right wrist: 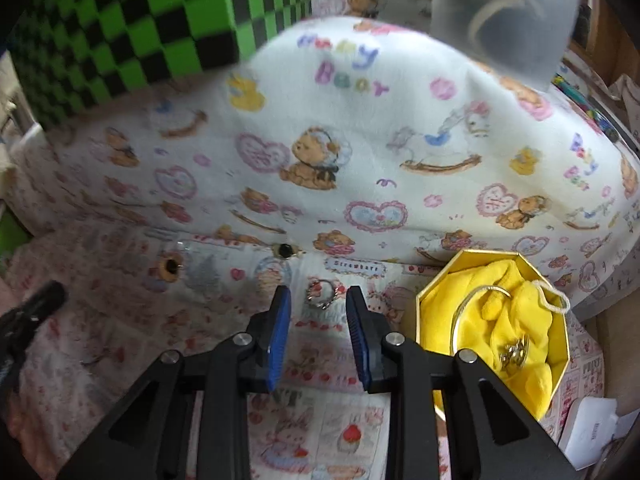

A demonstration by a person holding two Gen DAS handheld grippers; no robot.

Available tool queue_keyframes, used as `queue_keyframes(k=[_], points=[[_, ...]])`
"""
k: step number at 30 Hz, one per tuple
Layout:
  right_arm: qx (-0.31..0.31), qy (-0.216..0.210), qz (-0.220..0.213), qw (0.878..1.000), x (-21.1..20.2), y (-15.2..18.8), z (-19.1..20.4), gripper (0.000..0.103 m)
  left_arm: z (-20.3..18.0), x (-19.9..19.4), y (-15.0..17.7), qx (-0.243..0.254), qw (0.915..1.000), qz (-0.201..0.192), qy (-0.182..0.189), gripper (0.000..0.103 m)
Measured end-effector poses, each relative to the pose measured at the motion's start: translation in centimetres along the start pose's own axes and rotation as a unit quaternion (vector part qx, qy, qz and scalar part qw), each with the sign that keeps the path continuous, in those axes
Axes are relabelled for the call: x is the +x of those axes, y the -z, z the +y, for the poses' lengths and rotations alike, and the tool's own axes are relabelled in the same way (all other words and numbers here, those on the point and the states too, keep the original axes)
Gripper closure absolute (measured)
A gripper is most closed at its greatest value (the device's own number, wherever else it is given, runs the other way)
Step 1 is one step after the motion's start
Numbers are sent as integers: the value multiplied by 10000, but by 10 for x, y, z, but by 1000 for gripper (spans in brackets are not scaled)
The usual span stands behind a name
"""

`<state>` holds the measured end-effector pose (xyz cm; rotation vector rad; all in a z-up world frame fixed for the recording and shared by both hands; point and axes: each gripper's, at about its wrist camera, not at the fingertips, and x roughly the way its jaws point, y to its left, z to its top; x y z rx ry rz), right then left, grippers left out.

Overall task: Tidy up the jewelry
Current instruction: 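Grasp a silver ring with the right gripper while the left holds the chain, then lower the chain and ring into the gold box and open both grippers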

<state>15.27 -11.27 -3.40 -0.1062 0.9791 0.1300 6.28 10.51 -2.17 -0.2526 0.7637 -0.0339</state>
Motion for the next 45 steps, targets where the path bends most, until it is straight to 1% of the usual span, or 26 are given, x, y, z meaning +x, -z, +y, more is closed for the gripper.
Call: queue_keyframes(k=[3,7,9,11,12,16,18,21,26,28,31,33,36,40,43,45], points=[[-144,226,120,9996,13,-5,5,77,-1,1,0,2,10000,13,19,102],[-282,309,275,9987,26,-8,13,77,-4,0,0,96,9999,-24,-63,102],[-294,251,361,9986,31,-9,15,77,-5,-1,-1,126,9999,-41,-71,102],[-339,301,426,9981,34,-10,18,79,-5,-2,-1,115,9999,-52,-75,102],[-373,324,464,9977,37,-11,21,84,-4,-2,-2,93,9999,-58,-108,102],[-344,203,547,9977,45,-11,23,84,4,1,-3,-73,9999,-6,-97,102],[-304,151,516,9981,41,-8,20,84,5,1,-3,-68,9998,-34,-177,102],[-279,39,364,9989,23,-2,6,84,4,1,-3,-38,9998,-28,-198,102],[-321,-196,3,9993,-9,18,1,84,2,3,-2,-69,9998,184,-2,102],[-108,-378,-197,9990,-22,29,-8,84,-1,4,-1,18,9998,210,-59,102],[139,-504,-445,9976,-35,42,-21,84,-7,7,1,162,9995,215,-192,102],[197,-466,-615,9968,-43,50,-27,84,-10,8,3,229,9992,214,-236,102],[196,-258,-976,9947,-60,62,-38,84,-17,6,5,334,9990,187,-233,102],[387,-366,-1316,9899,-78,70,-58,84,-26,3,7,553,9977,71,-375,102],[457,-334,-1540,9864,-86,73,-65,84,-29,1,8,667,9970,17,-393,102],[505,-340,-1699,9836,-95,79,-75,84,-36,-2,10,851,9950,-75,-519,102]])
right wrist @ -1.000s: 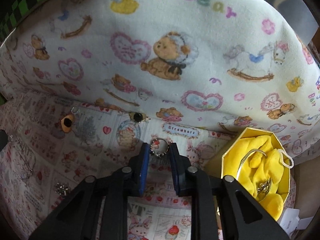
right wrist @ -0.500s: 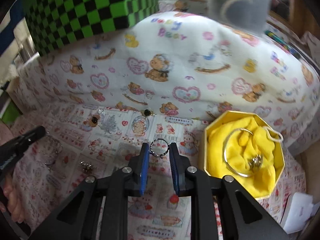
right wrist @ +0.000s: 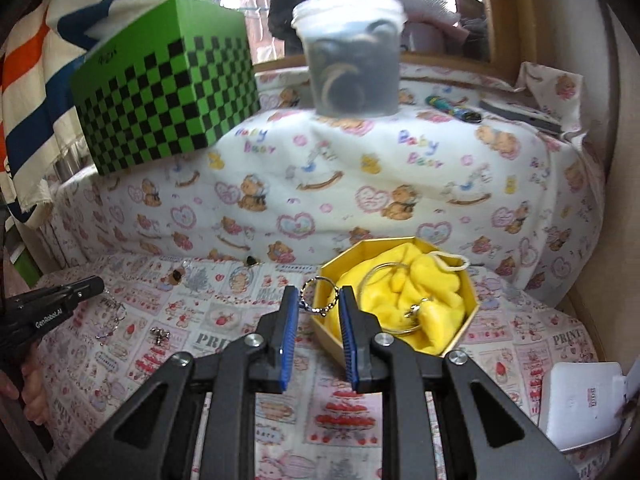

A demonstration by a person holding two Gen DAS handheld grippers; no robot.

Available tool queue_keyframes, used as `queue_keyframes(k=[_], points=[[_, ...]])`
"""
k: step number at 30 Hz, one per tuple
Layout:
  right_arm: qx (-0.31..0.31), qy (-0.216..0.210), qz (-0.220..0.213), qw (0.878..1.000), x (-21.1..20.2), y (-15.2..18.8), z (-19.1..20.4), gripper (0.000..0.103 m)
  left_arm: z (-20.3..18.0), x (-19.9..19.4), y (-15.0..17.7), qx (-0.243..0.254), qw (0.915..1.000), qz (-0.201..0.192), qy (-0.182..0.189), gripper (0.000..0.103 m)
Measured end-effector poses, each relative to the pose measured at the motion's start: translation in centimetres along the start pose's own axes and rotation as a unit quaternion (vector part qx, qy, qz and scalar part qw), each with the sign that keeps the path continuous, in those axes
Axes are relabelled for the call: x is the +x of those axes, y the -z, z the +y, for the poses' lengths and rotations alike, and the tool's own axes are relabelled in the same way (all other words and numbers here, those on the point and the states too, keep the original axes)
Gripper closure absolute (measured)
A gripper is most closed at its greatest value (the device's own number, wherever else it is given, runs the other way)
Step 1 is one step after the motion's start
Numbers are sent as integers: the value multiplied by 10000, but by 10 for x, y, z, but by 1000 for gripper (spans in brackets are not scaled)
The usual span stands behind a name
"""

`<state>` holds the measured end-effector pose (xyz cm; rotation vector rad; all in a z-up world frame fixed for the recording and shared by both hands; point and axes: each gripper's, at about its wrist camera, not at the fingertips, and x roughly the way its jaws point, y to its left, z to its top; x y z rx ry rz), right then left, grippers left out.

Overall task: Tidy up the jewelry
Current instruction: 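Lower the chain and ring into the gold box and open both grippers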

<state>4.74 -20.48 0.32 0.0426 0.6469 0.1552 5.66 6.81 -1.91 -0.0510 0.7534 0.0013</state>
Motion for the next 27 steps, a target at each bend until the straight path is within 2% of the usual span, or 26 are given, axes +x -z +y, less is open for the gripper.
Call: queue_keyframes(k=[2,5,11,13,17,20,23,27], points=[[56,-109,-38,9999,-8,-3,-12,84,-8,-6,0,185,9998,-87,-34,102],[125,-259,-224,9993,-19,-4,-22,84,-17,-24,-3,248,9991,-268,199,102],[297,-284,-380,9984,-13,-2,-21,84,-45,-69,-21,417,9950,-841,346,102],[233,-227,-530,9981,-17,-3,-21,84,-57,-79,-28,465,9933,-930,504,102],[317,-387,-729,9961,-24,-4,-29,84,-80,-87,-43,448,9906,-929,894,102],[470,-411,-559,9965,-14,-2,-37,84,-97,-89,-53,446,9889,-966,1042,102],[589,-268,-199,9977,7,3,-41,84,-112,-88,-61,505,9888,-1016,965,102],[668,-242,-261,9971,7,1,-47,84,-126,-87,-65,650,9882,-1042,917,102]])
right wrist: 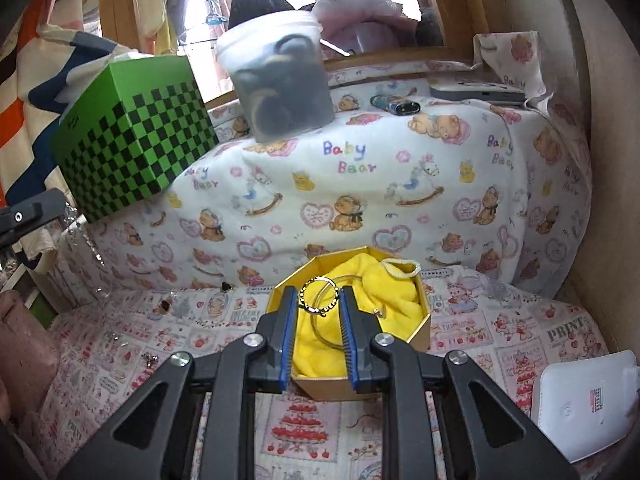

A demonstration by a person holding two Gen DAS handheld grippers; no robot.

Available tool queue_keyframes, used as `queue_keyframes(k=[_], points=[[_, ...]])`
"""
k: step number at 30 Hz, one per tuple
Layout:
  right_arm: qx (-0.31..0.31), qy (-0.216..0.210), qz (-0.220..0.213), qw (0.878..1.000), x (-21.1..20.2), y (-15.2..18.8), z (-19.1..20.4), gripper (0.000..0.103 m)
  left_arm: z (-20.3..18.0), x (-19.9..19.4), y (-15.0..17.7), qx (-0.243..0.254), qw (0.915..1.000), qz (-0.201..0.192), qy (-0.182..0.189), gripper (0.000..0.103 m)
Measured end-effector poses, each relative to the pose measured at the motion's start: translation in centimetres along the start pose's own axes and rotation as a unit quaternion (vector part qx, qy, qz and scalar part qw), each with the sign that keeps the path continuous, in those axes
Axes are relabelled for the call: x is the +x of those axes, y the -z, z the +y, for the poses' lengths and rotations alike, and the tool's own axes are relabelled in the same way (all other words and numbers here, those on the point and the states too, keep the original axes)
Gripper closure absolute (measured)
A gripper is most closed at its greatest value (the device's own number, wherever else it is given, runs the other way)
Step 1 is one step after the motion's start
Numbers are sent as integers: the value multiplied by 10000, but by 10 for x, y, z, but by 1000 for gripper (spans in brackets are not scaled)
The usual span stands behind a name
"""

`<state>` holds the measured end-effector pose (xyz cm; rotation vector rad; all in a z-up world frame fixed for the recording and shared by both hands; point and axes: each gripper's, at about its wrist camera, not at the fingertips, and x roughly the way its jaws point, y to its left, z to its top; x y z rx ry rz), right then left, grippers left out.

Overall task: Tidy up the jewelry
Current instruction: 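Lower the chain and ring into the gold box and open both grippers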

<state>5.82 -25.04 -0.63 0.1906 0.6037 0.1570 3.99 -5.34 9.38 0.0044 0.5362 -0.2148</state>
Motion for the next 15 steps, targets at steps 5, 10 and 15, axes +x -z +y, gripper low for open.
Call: queue_keyframes(k=[5,10,15], points=[[179,25,109,9998,8,-2,-13,84,-13,10,-4,112,9999,72,-93,102],[693,-55,411,9967,19,-1,-31,84,-26,18,-6,182,9998,106,-59,102],[836,46,395,9957,19,-3,-37,64,-30,27,-11,-102,9994,192,255,102]])
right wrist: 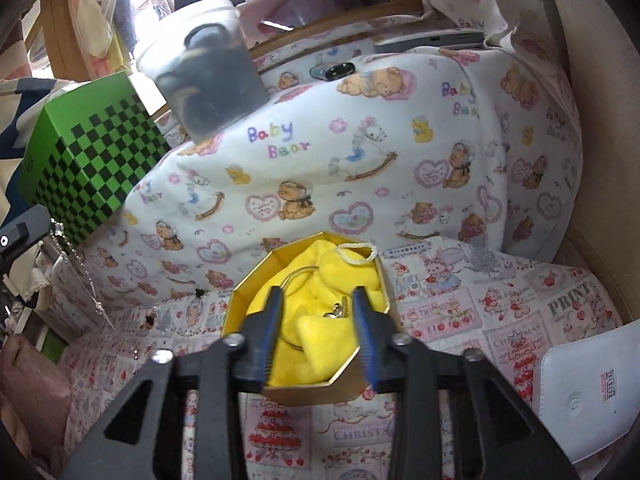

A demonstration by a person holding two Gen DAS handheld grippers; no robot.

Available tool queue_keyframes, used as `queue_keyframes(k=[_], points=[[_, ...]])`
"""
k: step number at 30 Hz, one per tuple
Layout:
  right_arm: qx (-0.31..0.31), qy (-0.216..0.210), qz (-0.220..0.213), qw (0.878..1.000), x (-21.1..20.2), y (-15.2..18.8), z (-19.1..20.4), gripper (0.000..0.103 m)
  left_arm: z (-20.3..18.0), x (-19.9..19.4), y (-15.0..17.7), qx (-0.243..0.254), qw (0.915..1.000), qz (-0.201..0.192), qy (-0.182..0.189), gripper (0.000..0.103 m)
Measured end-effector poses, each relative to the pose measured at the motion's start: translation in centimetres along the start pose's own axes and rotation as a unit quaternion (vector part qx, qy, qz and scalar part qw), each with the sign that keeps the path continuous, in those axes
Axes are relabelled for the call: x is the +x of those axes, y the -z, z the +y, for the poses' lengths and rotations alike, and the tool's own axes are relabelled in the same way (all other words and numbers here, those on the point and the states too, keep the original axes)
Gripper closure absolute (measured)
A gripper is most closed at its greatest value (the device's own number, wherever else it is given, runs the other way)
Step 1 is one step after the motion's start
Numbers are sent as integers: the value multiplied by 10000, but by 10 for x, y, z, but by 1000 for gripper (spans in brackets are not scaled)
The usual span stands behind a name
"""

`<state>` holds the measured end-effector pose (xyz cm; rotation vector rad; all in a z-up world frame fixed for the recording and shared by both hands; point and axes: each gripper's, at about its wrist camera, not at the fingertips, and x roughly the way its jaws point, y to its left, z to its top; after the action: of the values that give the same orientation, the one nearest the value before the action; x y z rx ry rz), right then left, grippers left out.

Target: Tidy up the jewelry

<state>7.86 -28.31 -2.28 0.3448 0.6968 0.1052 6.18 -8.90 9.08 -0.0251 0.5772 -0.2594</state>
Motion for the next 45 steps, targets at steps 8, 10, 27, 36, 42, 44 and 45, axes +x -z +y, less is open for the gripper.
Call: queue_keyframes(k=[8,10,27,36,42,44,45], points=[[353,9,-153,9993,-13,3,-10,64,-28,26,-9,-24,9975,127,692,102],[449,-23,-196,9988,-17,5,-13,63,-32,36,-9,-128,9963,202,828,102],[674,92,-167,9975,-15,5,-15,56,-13,36,10,116,9992,157,361,77],[30,402,-180,9990,-13,6,5,54,39,-17,34,192,9987,-217,-411,68],[-749,516,-543,9944,-27,12,36,51,69,-21,53,180,9977,-105,-644,61],[-1014,544,-639,9913,-30,16,47,50,78,-17,60,81,9978,-18,-657,59],[-1101,545,-660,9902,-30,18,50,49,83,-14,64,24,9979,40,-652,59]])
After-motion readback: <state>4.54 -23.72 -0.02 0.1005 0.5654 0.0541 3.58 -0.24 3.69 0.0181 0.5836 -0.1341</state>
